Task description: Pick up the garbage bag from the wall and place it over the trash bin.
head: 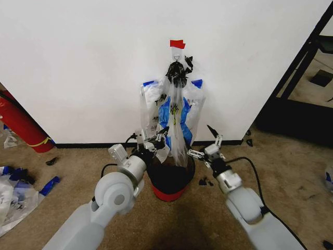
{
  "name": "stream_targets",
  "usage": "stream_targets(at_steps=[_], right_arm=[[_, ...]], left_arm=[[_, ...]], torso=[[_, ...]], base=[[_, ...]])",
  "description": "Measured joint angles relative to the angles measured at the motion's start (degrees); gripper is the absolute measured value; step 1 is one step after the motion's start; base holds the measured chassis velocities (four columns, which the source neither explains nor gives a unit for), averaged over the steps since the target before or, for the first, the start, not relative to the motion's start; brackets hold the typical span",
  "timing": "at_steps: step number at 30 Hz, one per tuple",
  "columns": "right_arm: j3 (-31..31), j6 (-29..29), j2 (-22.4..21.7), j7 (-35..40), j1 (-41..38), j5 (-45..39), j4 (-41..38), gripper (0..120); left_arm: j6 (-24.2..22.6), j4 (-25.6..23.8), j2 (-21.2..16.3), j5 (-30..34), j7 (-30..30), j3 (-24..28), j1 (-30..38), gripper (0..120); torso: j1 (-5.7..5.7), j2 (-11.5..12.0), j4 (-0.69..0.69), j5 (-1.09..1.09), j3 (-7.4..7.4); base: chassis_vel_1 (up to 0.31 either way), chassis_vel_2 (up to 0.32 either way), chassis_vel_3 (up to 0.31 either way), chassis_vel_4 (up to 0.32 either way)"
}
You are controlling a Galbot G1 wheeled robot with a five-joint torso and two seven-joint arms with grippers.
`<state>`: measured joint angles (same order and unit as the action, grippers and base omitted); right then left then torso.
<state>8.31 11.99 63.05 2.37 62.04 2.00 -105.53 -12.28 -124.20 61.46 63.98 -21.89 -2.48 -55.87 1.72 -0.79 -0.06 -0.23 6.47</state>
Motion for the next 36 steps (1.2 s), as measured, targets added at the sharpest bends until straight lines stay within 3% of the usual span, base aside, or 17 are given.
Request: stream_targets(at_steps=[3, 8, 10, 15, 26, 31, 36], right_arm=[[-0.48, 0.01, 0.15, -0.03, -0.65, 0.68, 0.89, 85], [-1.45, 0.41, 0.92, -0.06, -1.87, 2.19, 2.69, 60], [-1.52, 0.48, 0.98, -0.07, -1.94, 2.37, 2.83, 57], [-1.76, 0.71, 1.04, -0.07, -2.10, 2.99, 3.28, 35], [-0.96, 0.79, 1.36, 0.26, -0.77, 2.00, 2.55, 0], [0.63, 1.01, 1.51, 0.52, 1.57, 0.23, 0.51, 0], [3.89, 0.89, 1.13, 1.74, 6.94, -6.13, -5.47, 0]], left_arm=[[-0.02, 0.00, 0.01, -0.02, -0.01, 0.01, -0.01, 0], [-0.06, -0.23, -0.33, -0.05, -0.02, -0.02, -0.22, 0], [-0.07, -0.23, -0.34, -0.05, -0.02, -0.02, -0.24, 0], [-0.08, -0.27, -0.35, -0.06, -0.04, 0.02, -0.22, 0], [-0.10, -0.54, -0.44, -0.24, -0.10, -0.21, -0.46, 0], [-0.09, -1.16, -1.14, -0.97, -0.07, -0.85, -1.25, 0], [0.23, -5.05, -4.67, -3.01, 0.20, -3.06, -6.00, 0]], torso=[[0.00, 0.00, 0.00, 0.00, 0.00], [0.00, 0.00, -0.01, 0.00, -0.01], [0.00, 0.00, -0.01, 0.00, 0.00], [0.00, 0.00, -0.01, 0.00, -0.01], [0.00, 0.00, 0.00, 0.00, -0.01], [0.00, 0.00, -0.01, 0.00, -0.01], [0.00, -0.02, -0.01, 0.00, -0.01]], base=[[0.000, 0.000, 0.000, 0.000], [0.000, 0.000, 0.000, 0.000], [0.000, 0.000, 0.000, 0.000], [0.000, 0.000, 0.000, 0.000], [0.000, 0.000, 0.000, 0.000], [0.000, 0.000, 0.000, 0.000], [0.000, 0.000, 0.000, 0.000]])
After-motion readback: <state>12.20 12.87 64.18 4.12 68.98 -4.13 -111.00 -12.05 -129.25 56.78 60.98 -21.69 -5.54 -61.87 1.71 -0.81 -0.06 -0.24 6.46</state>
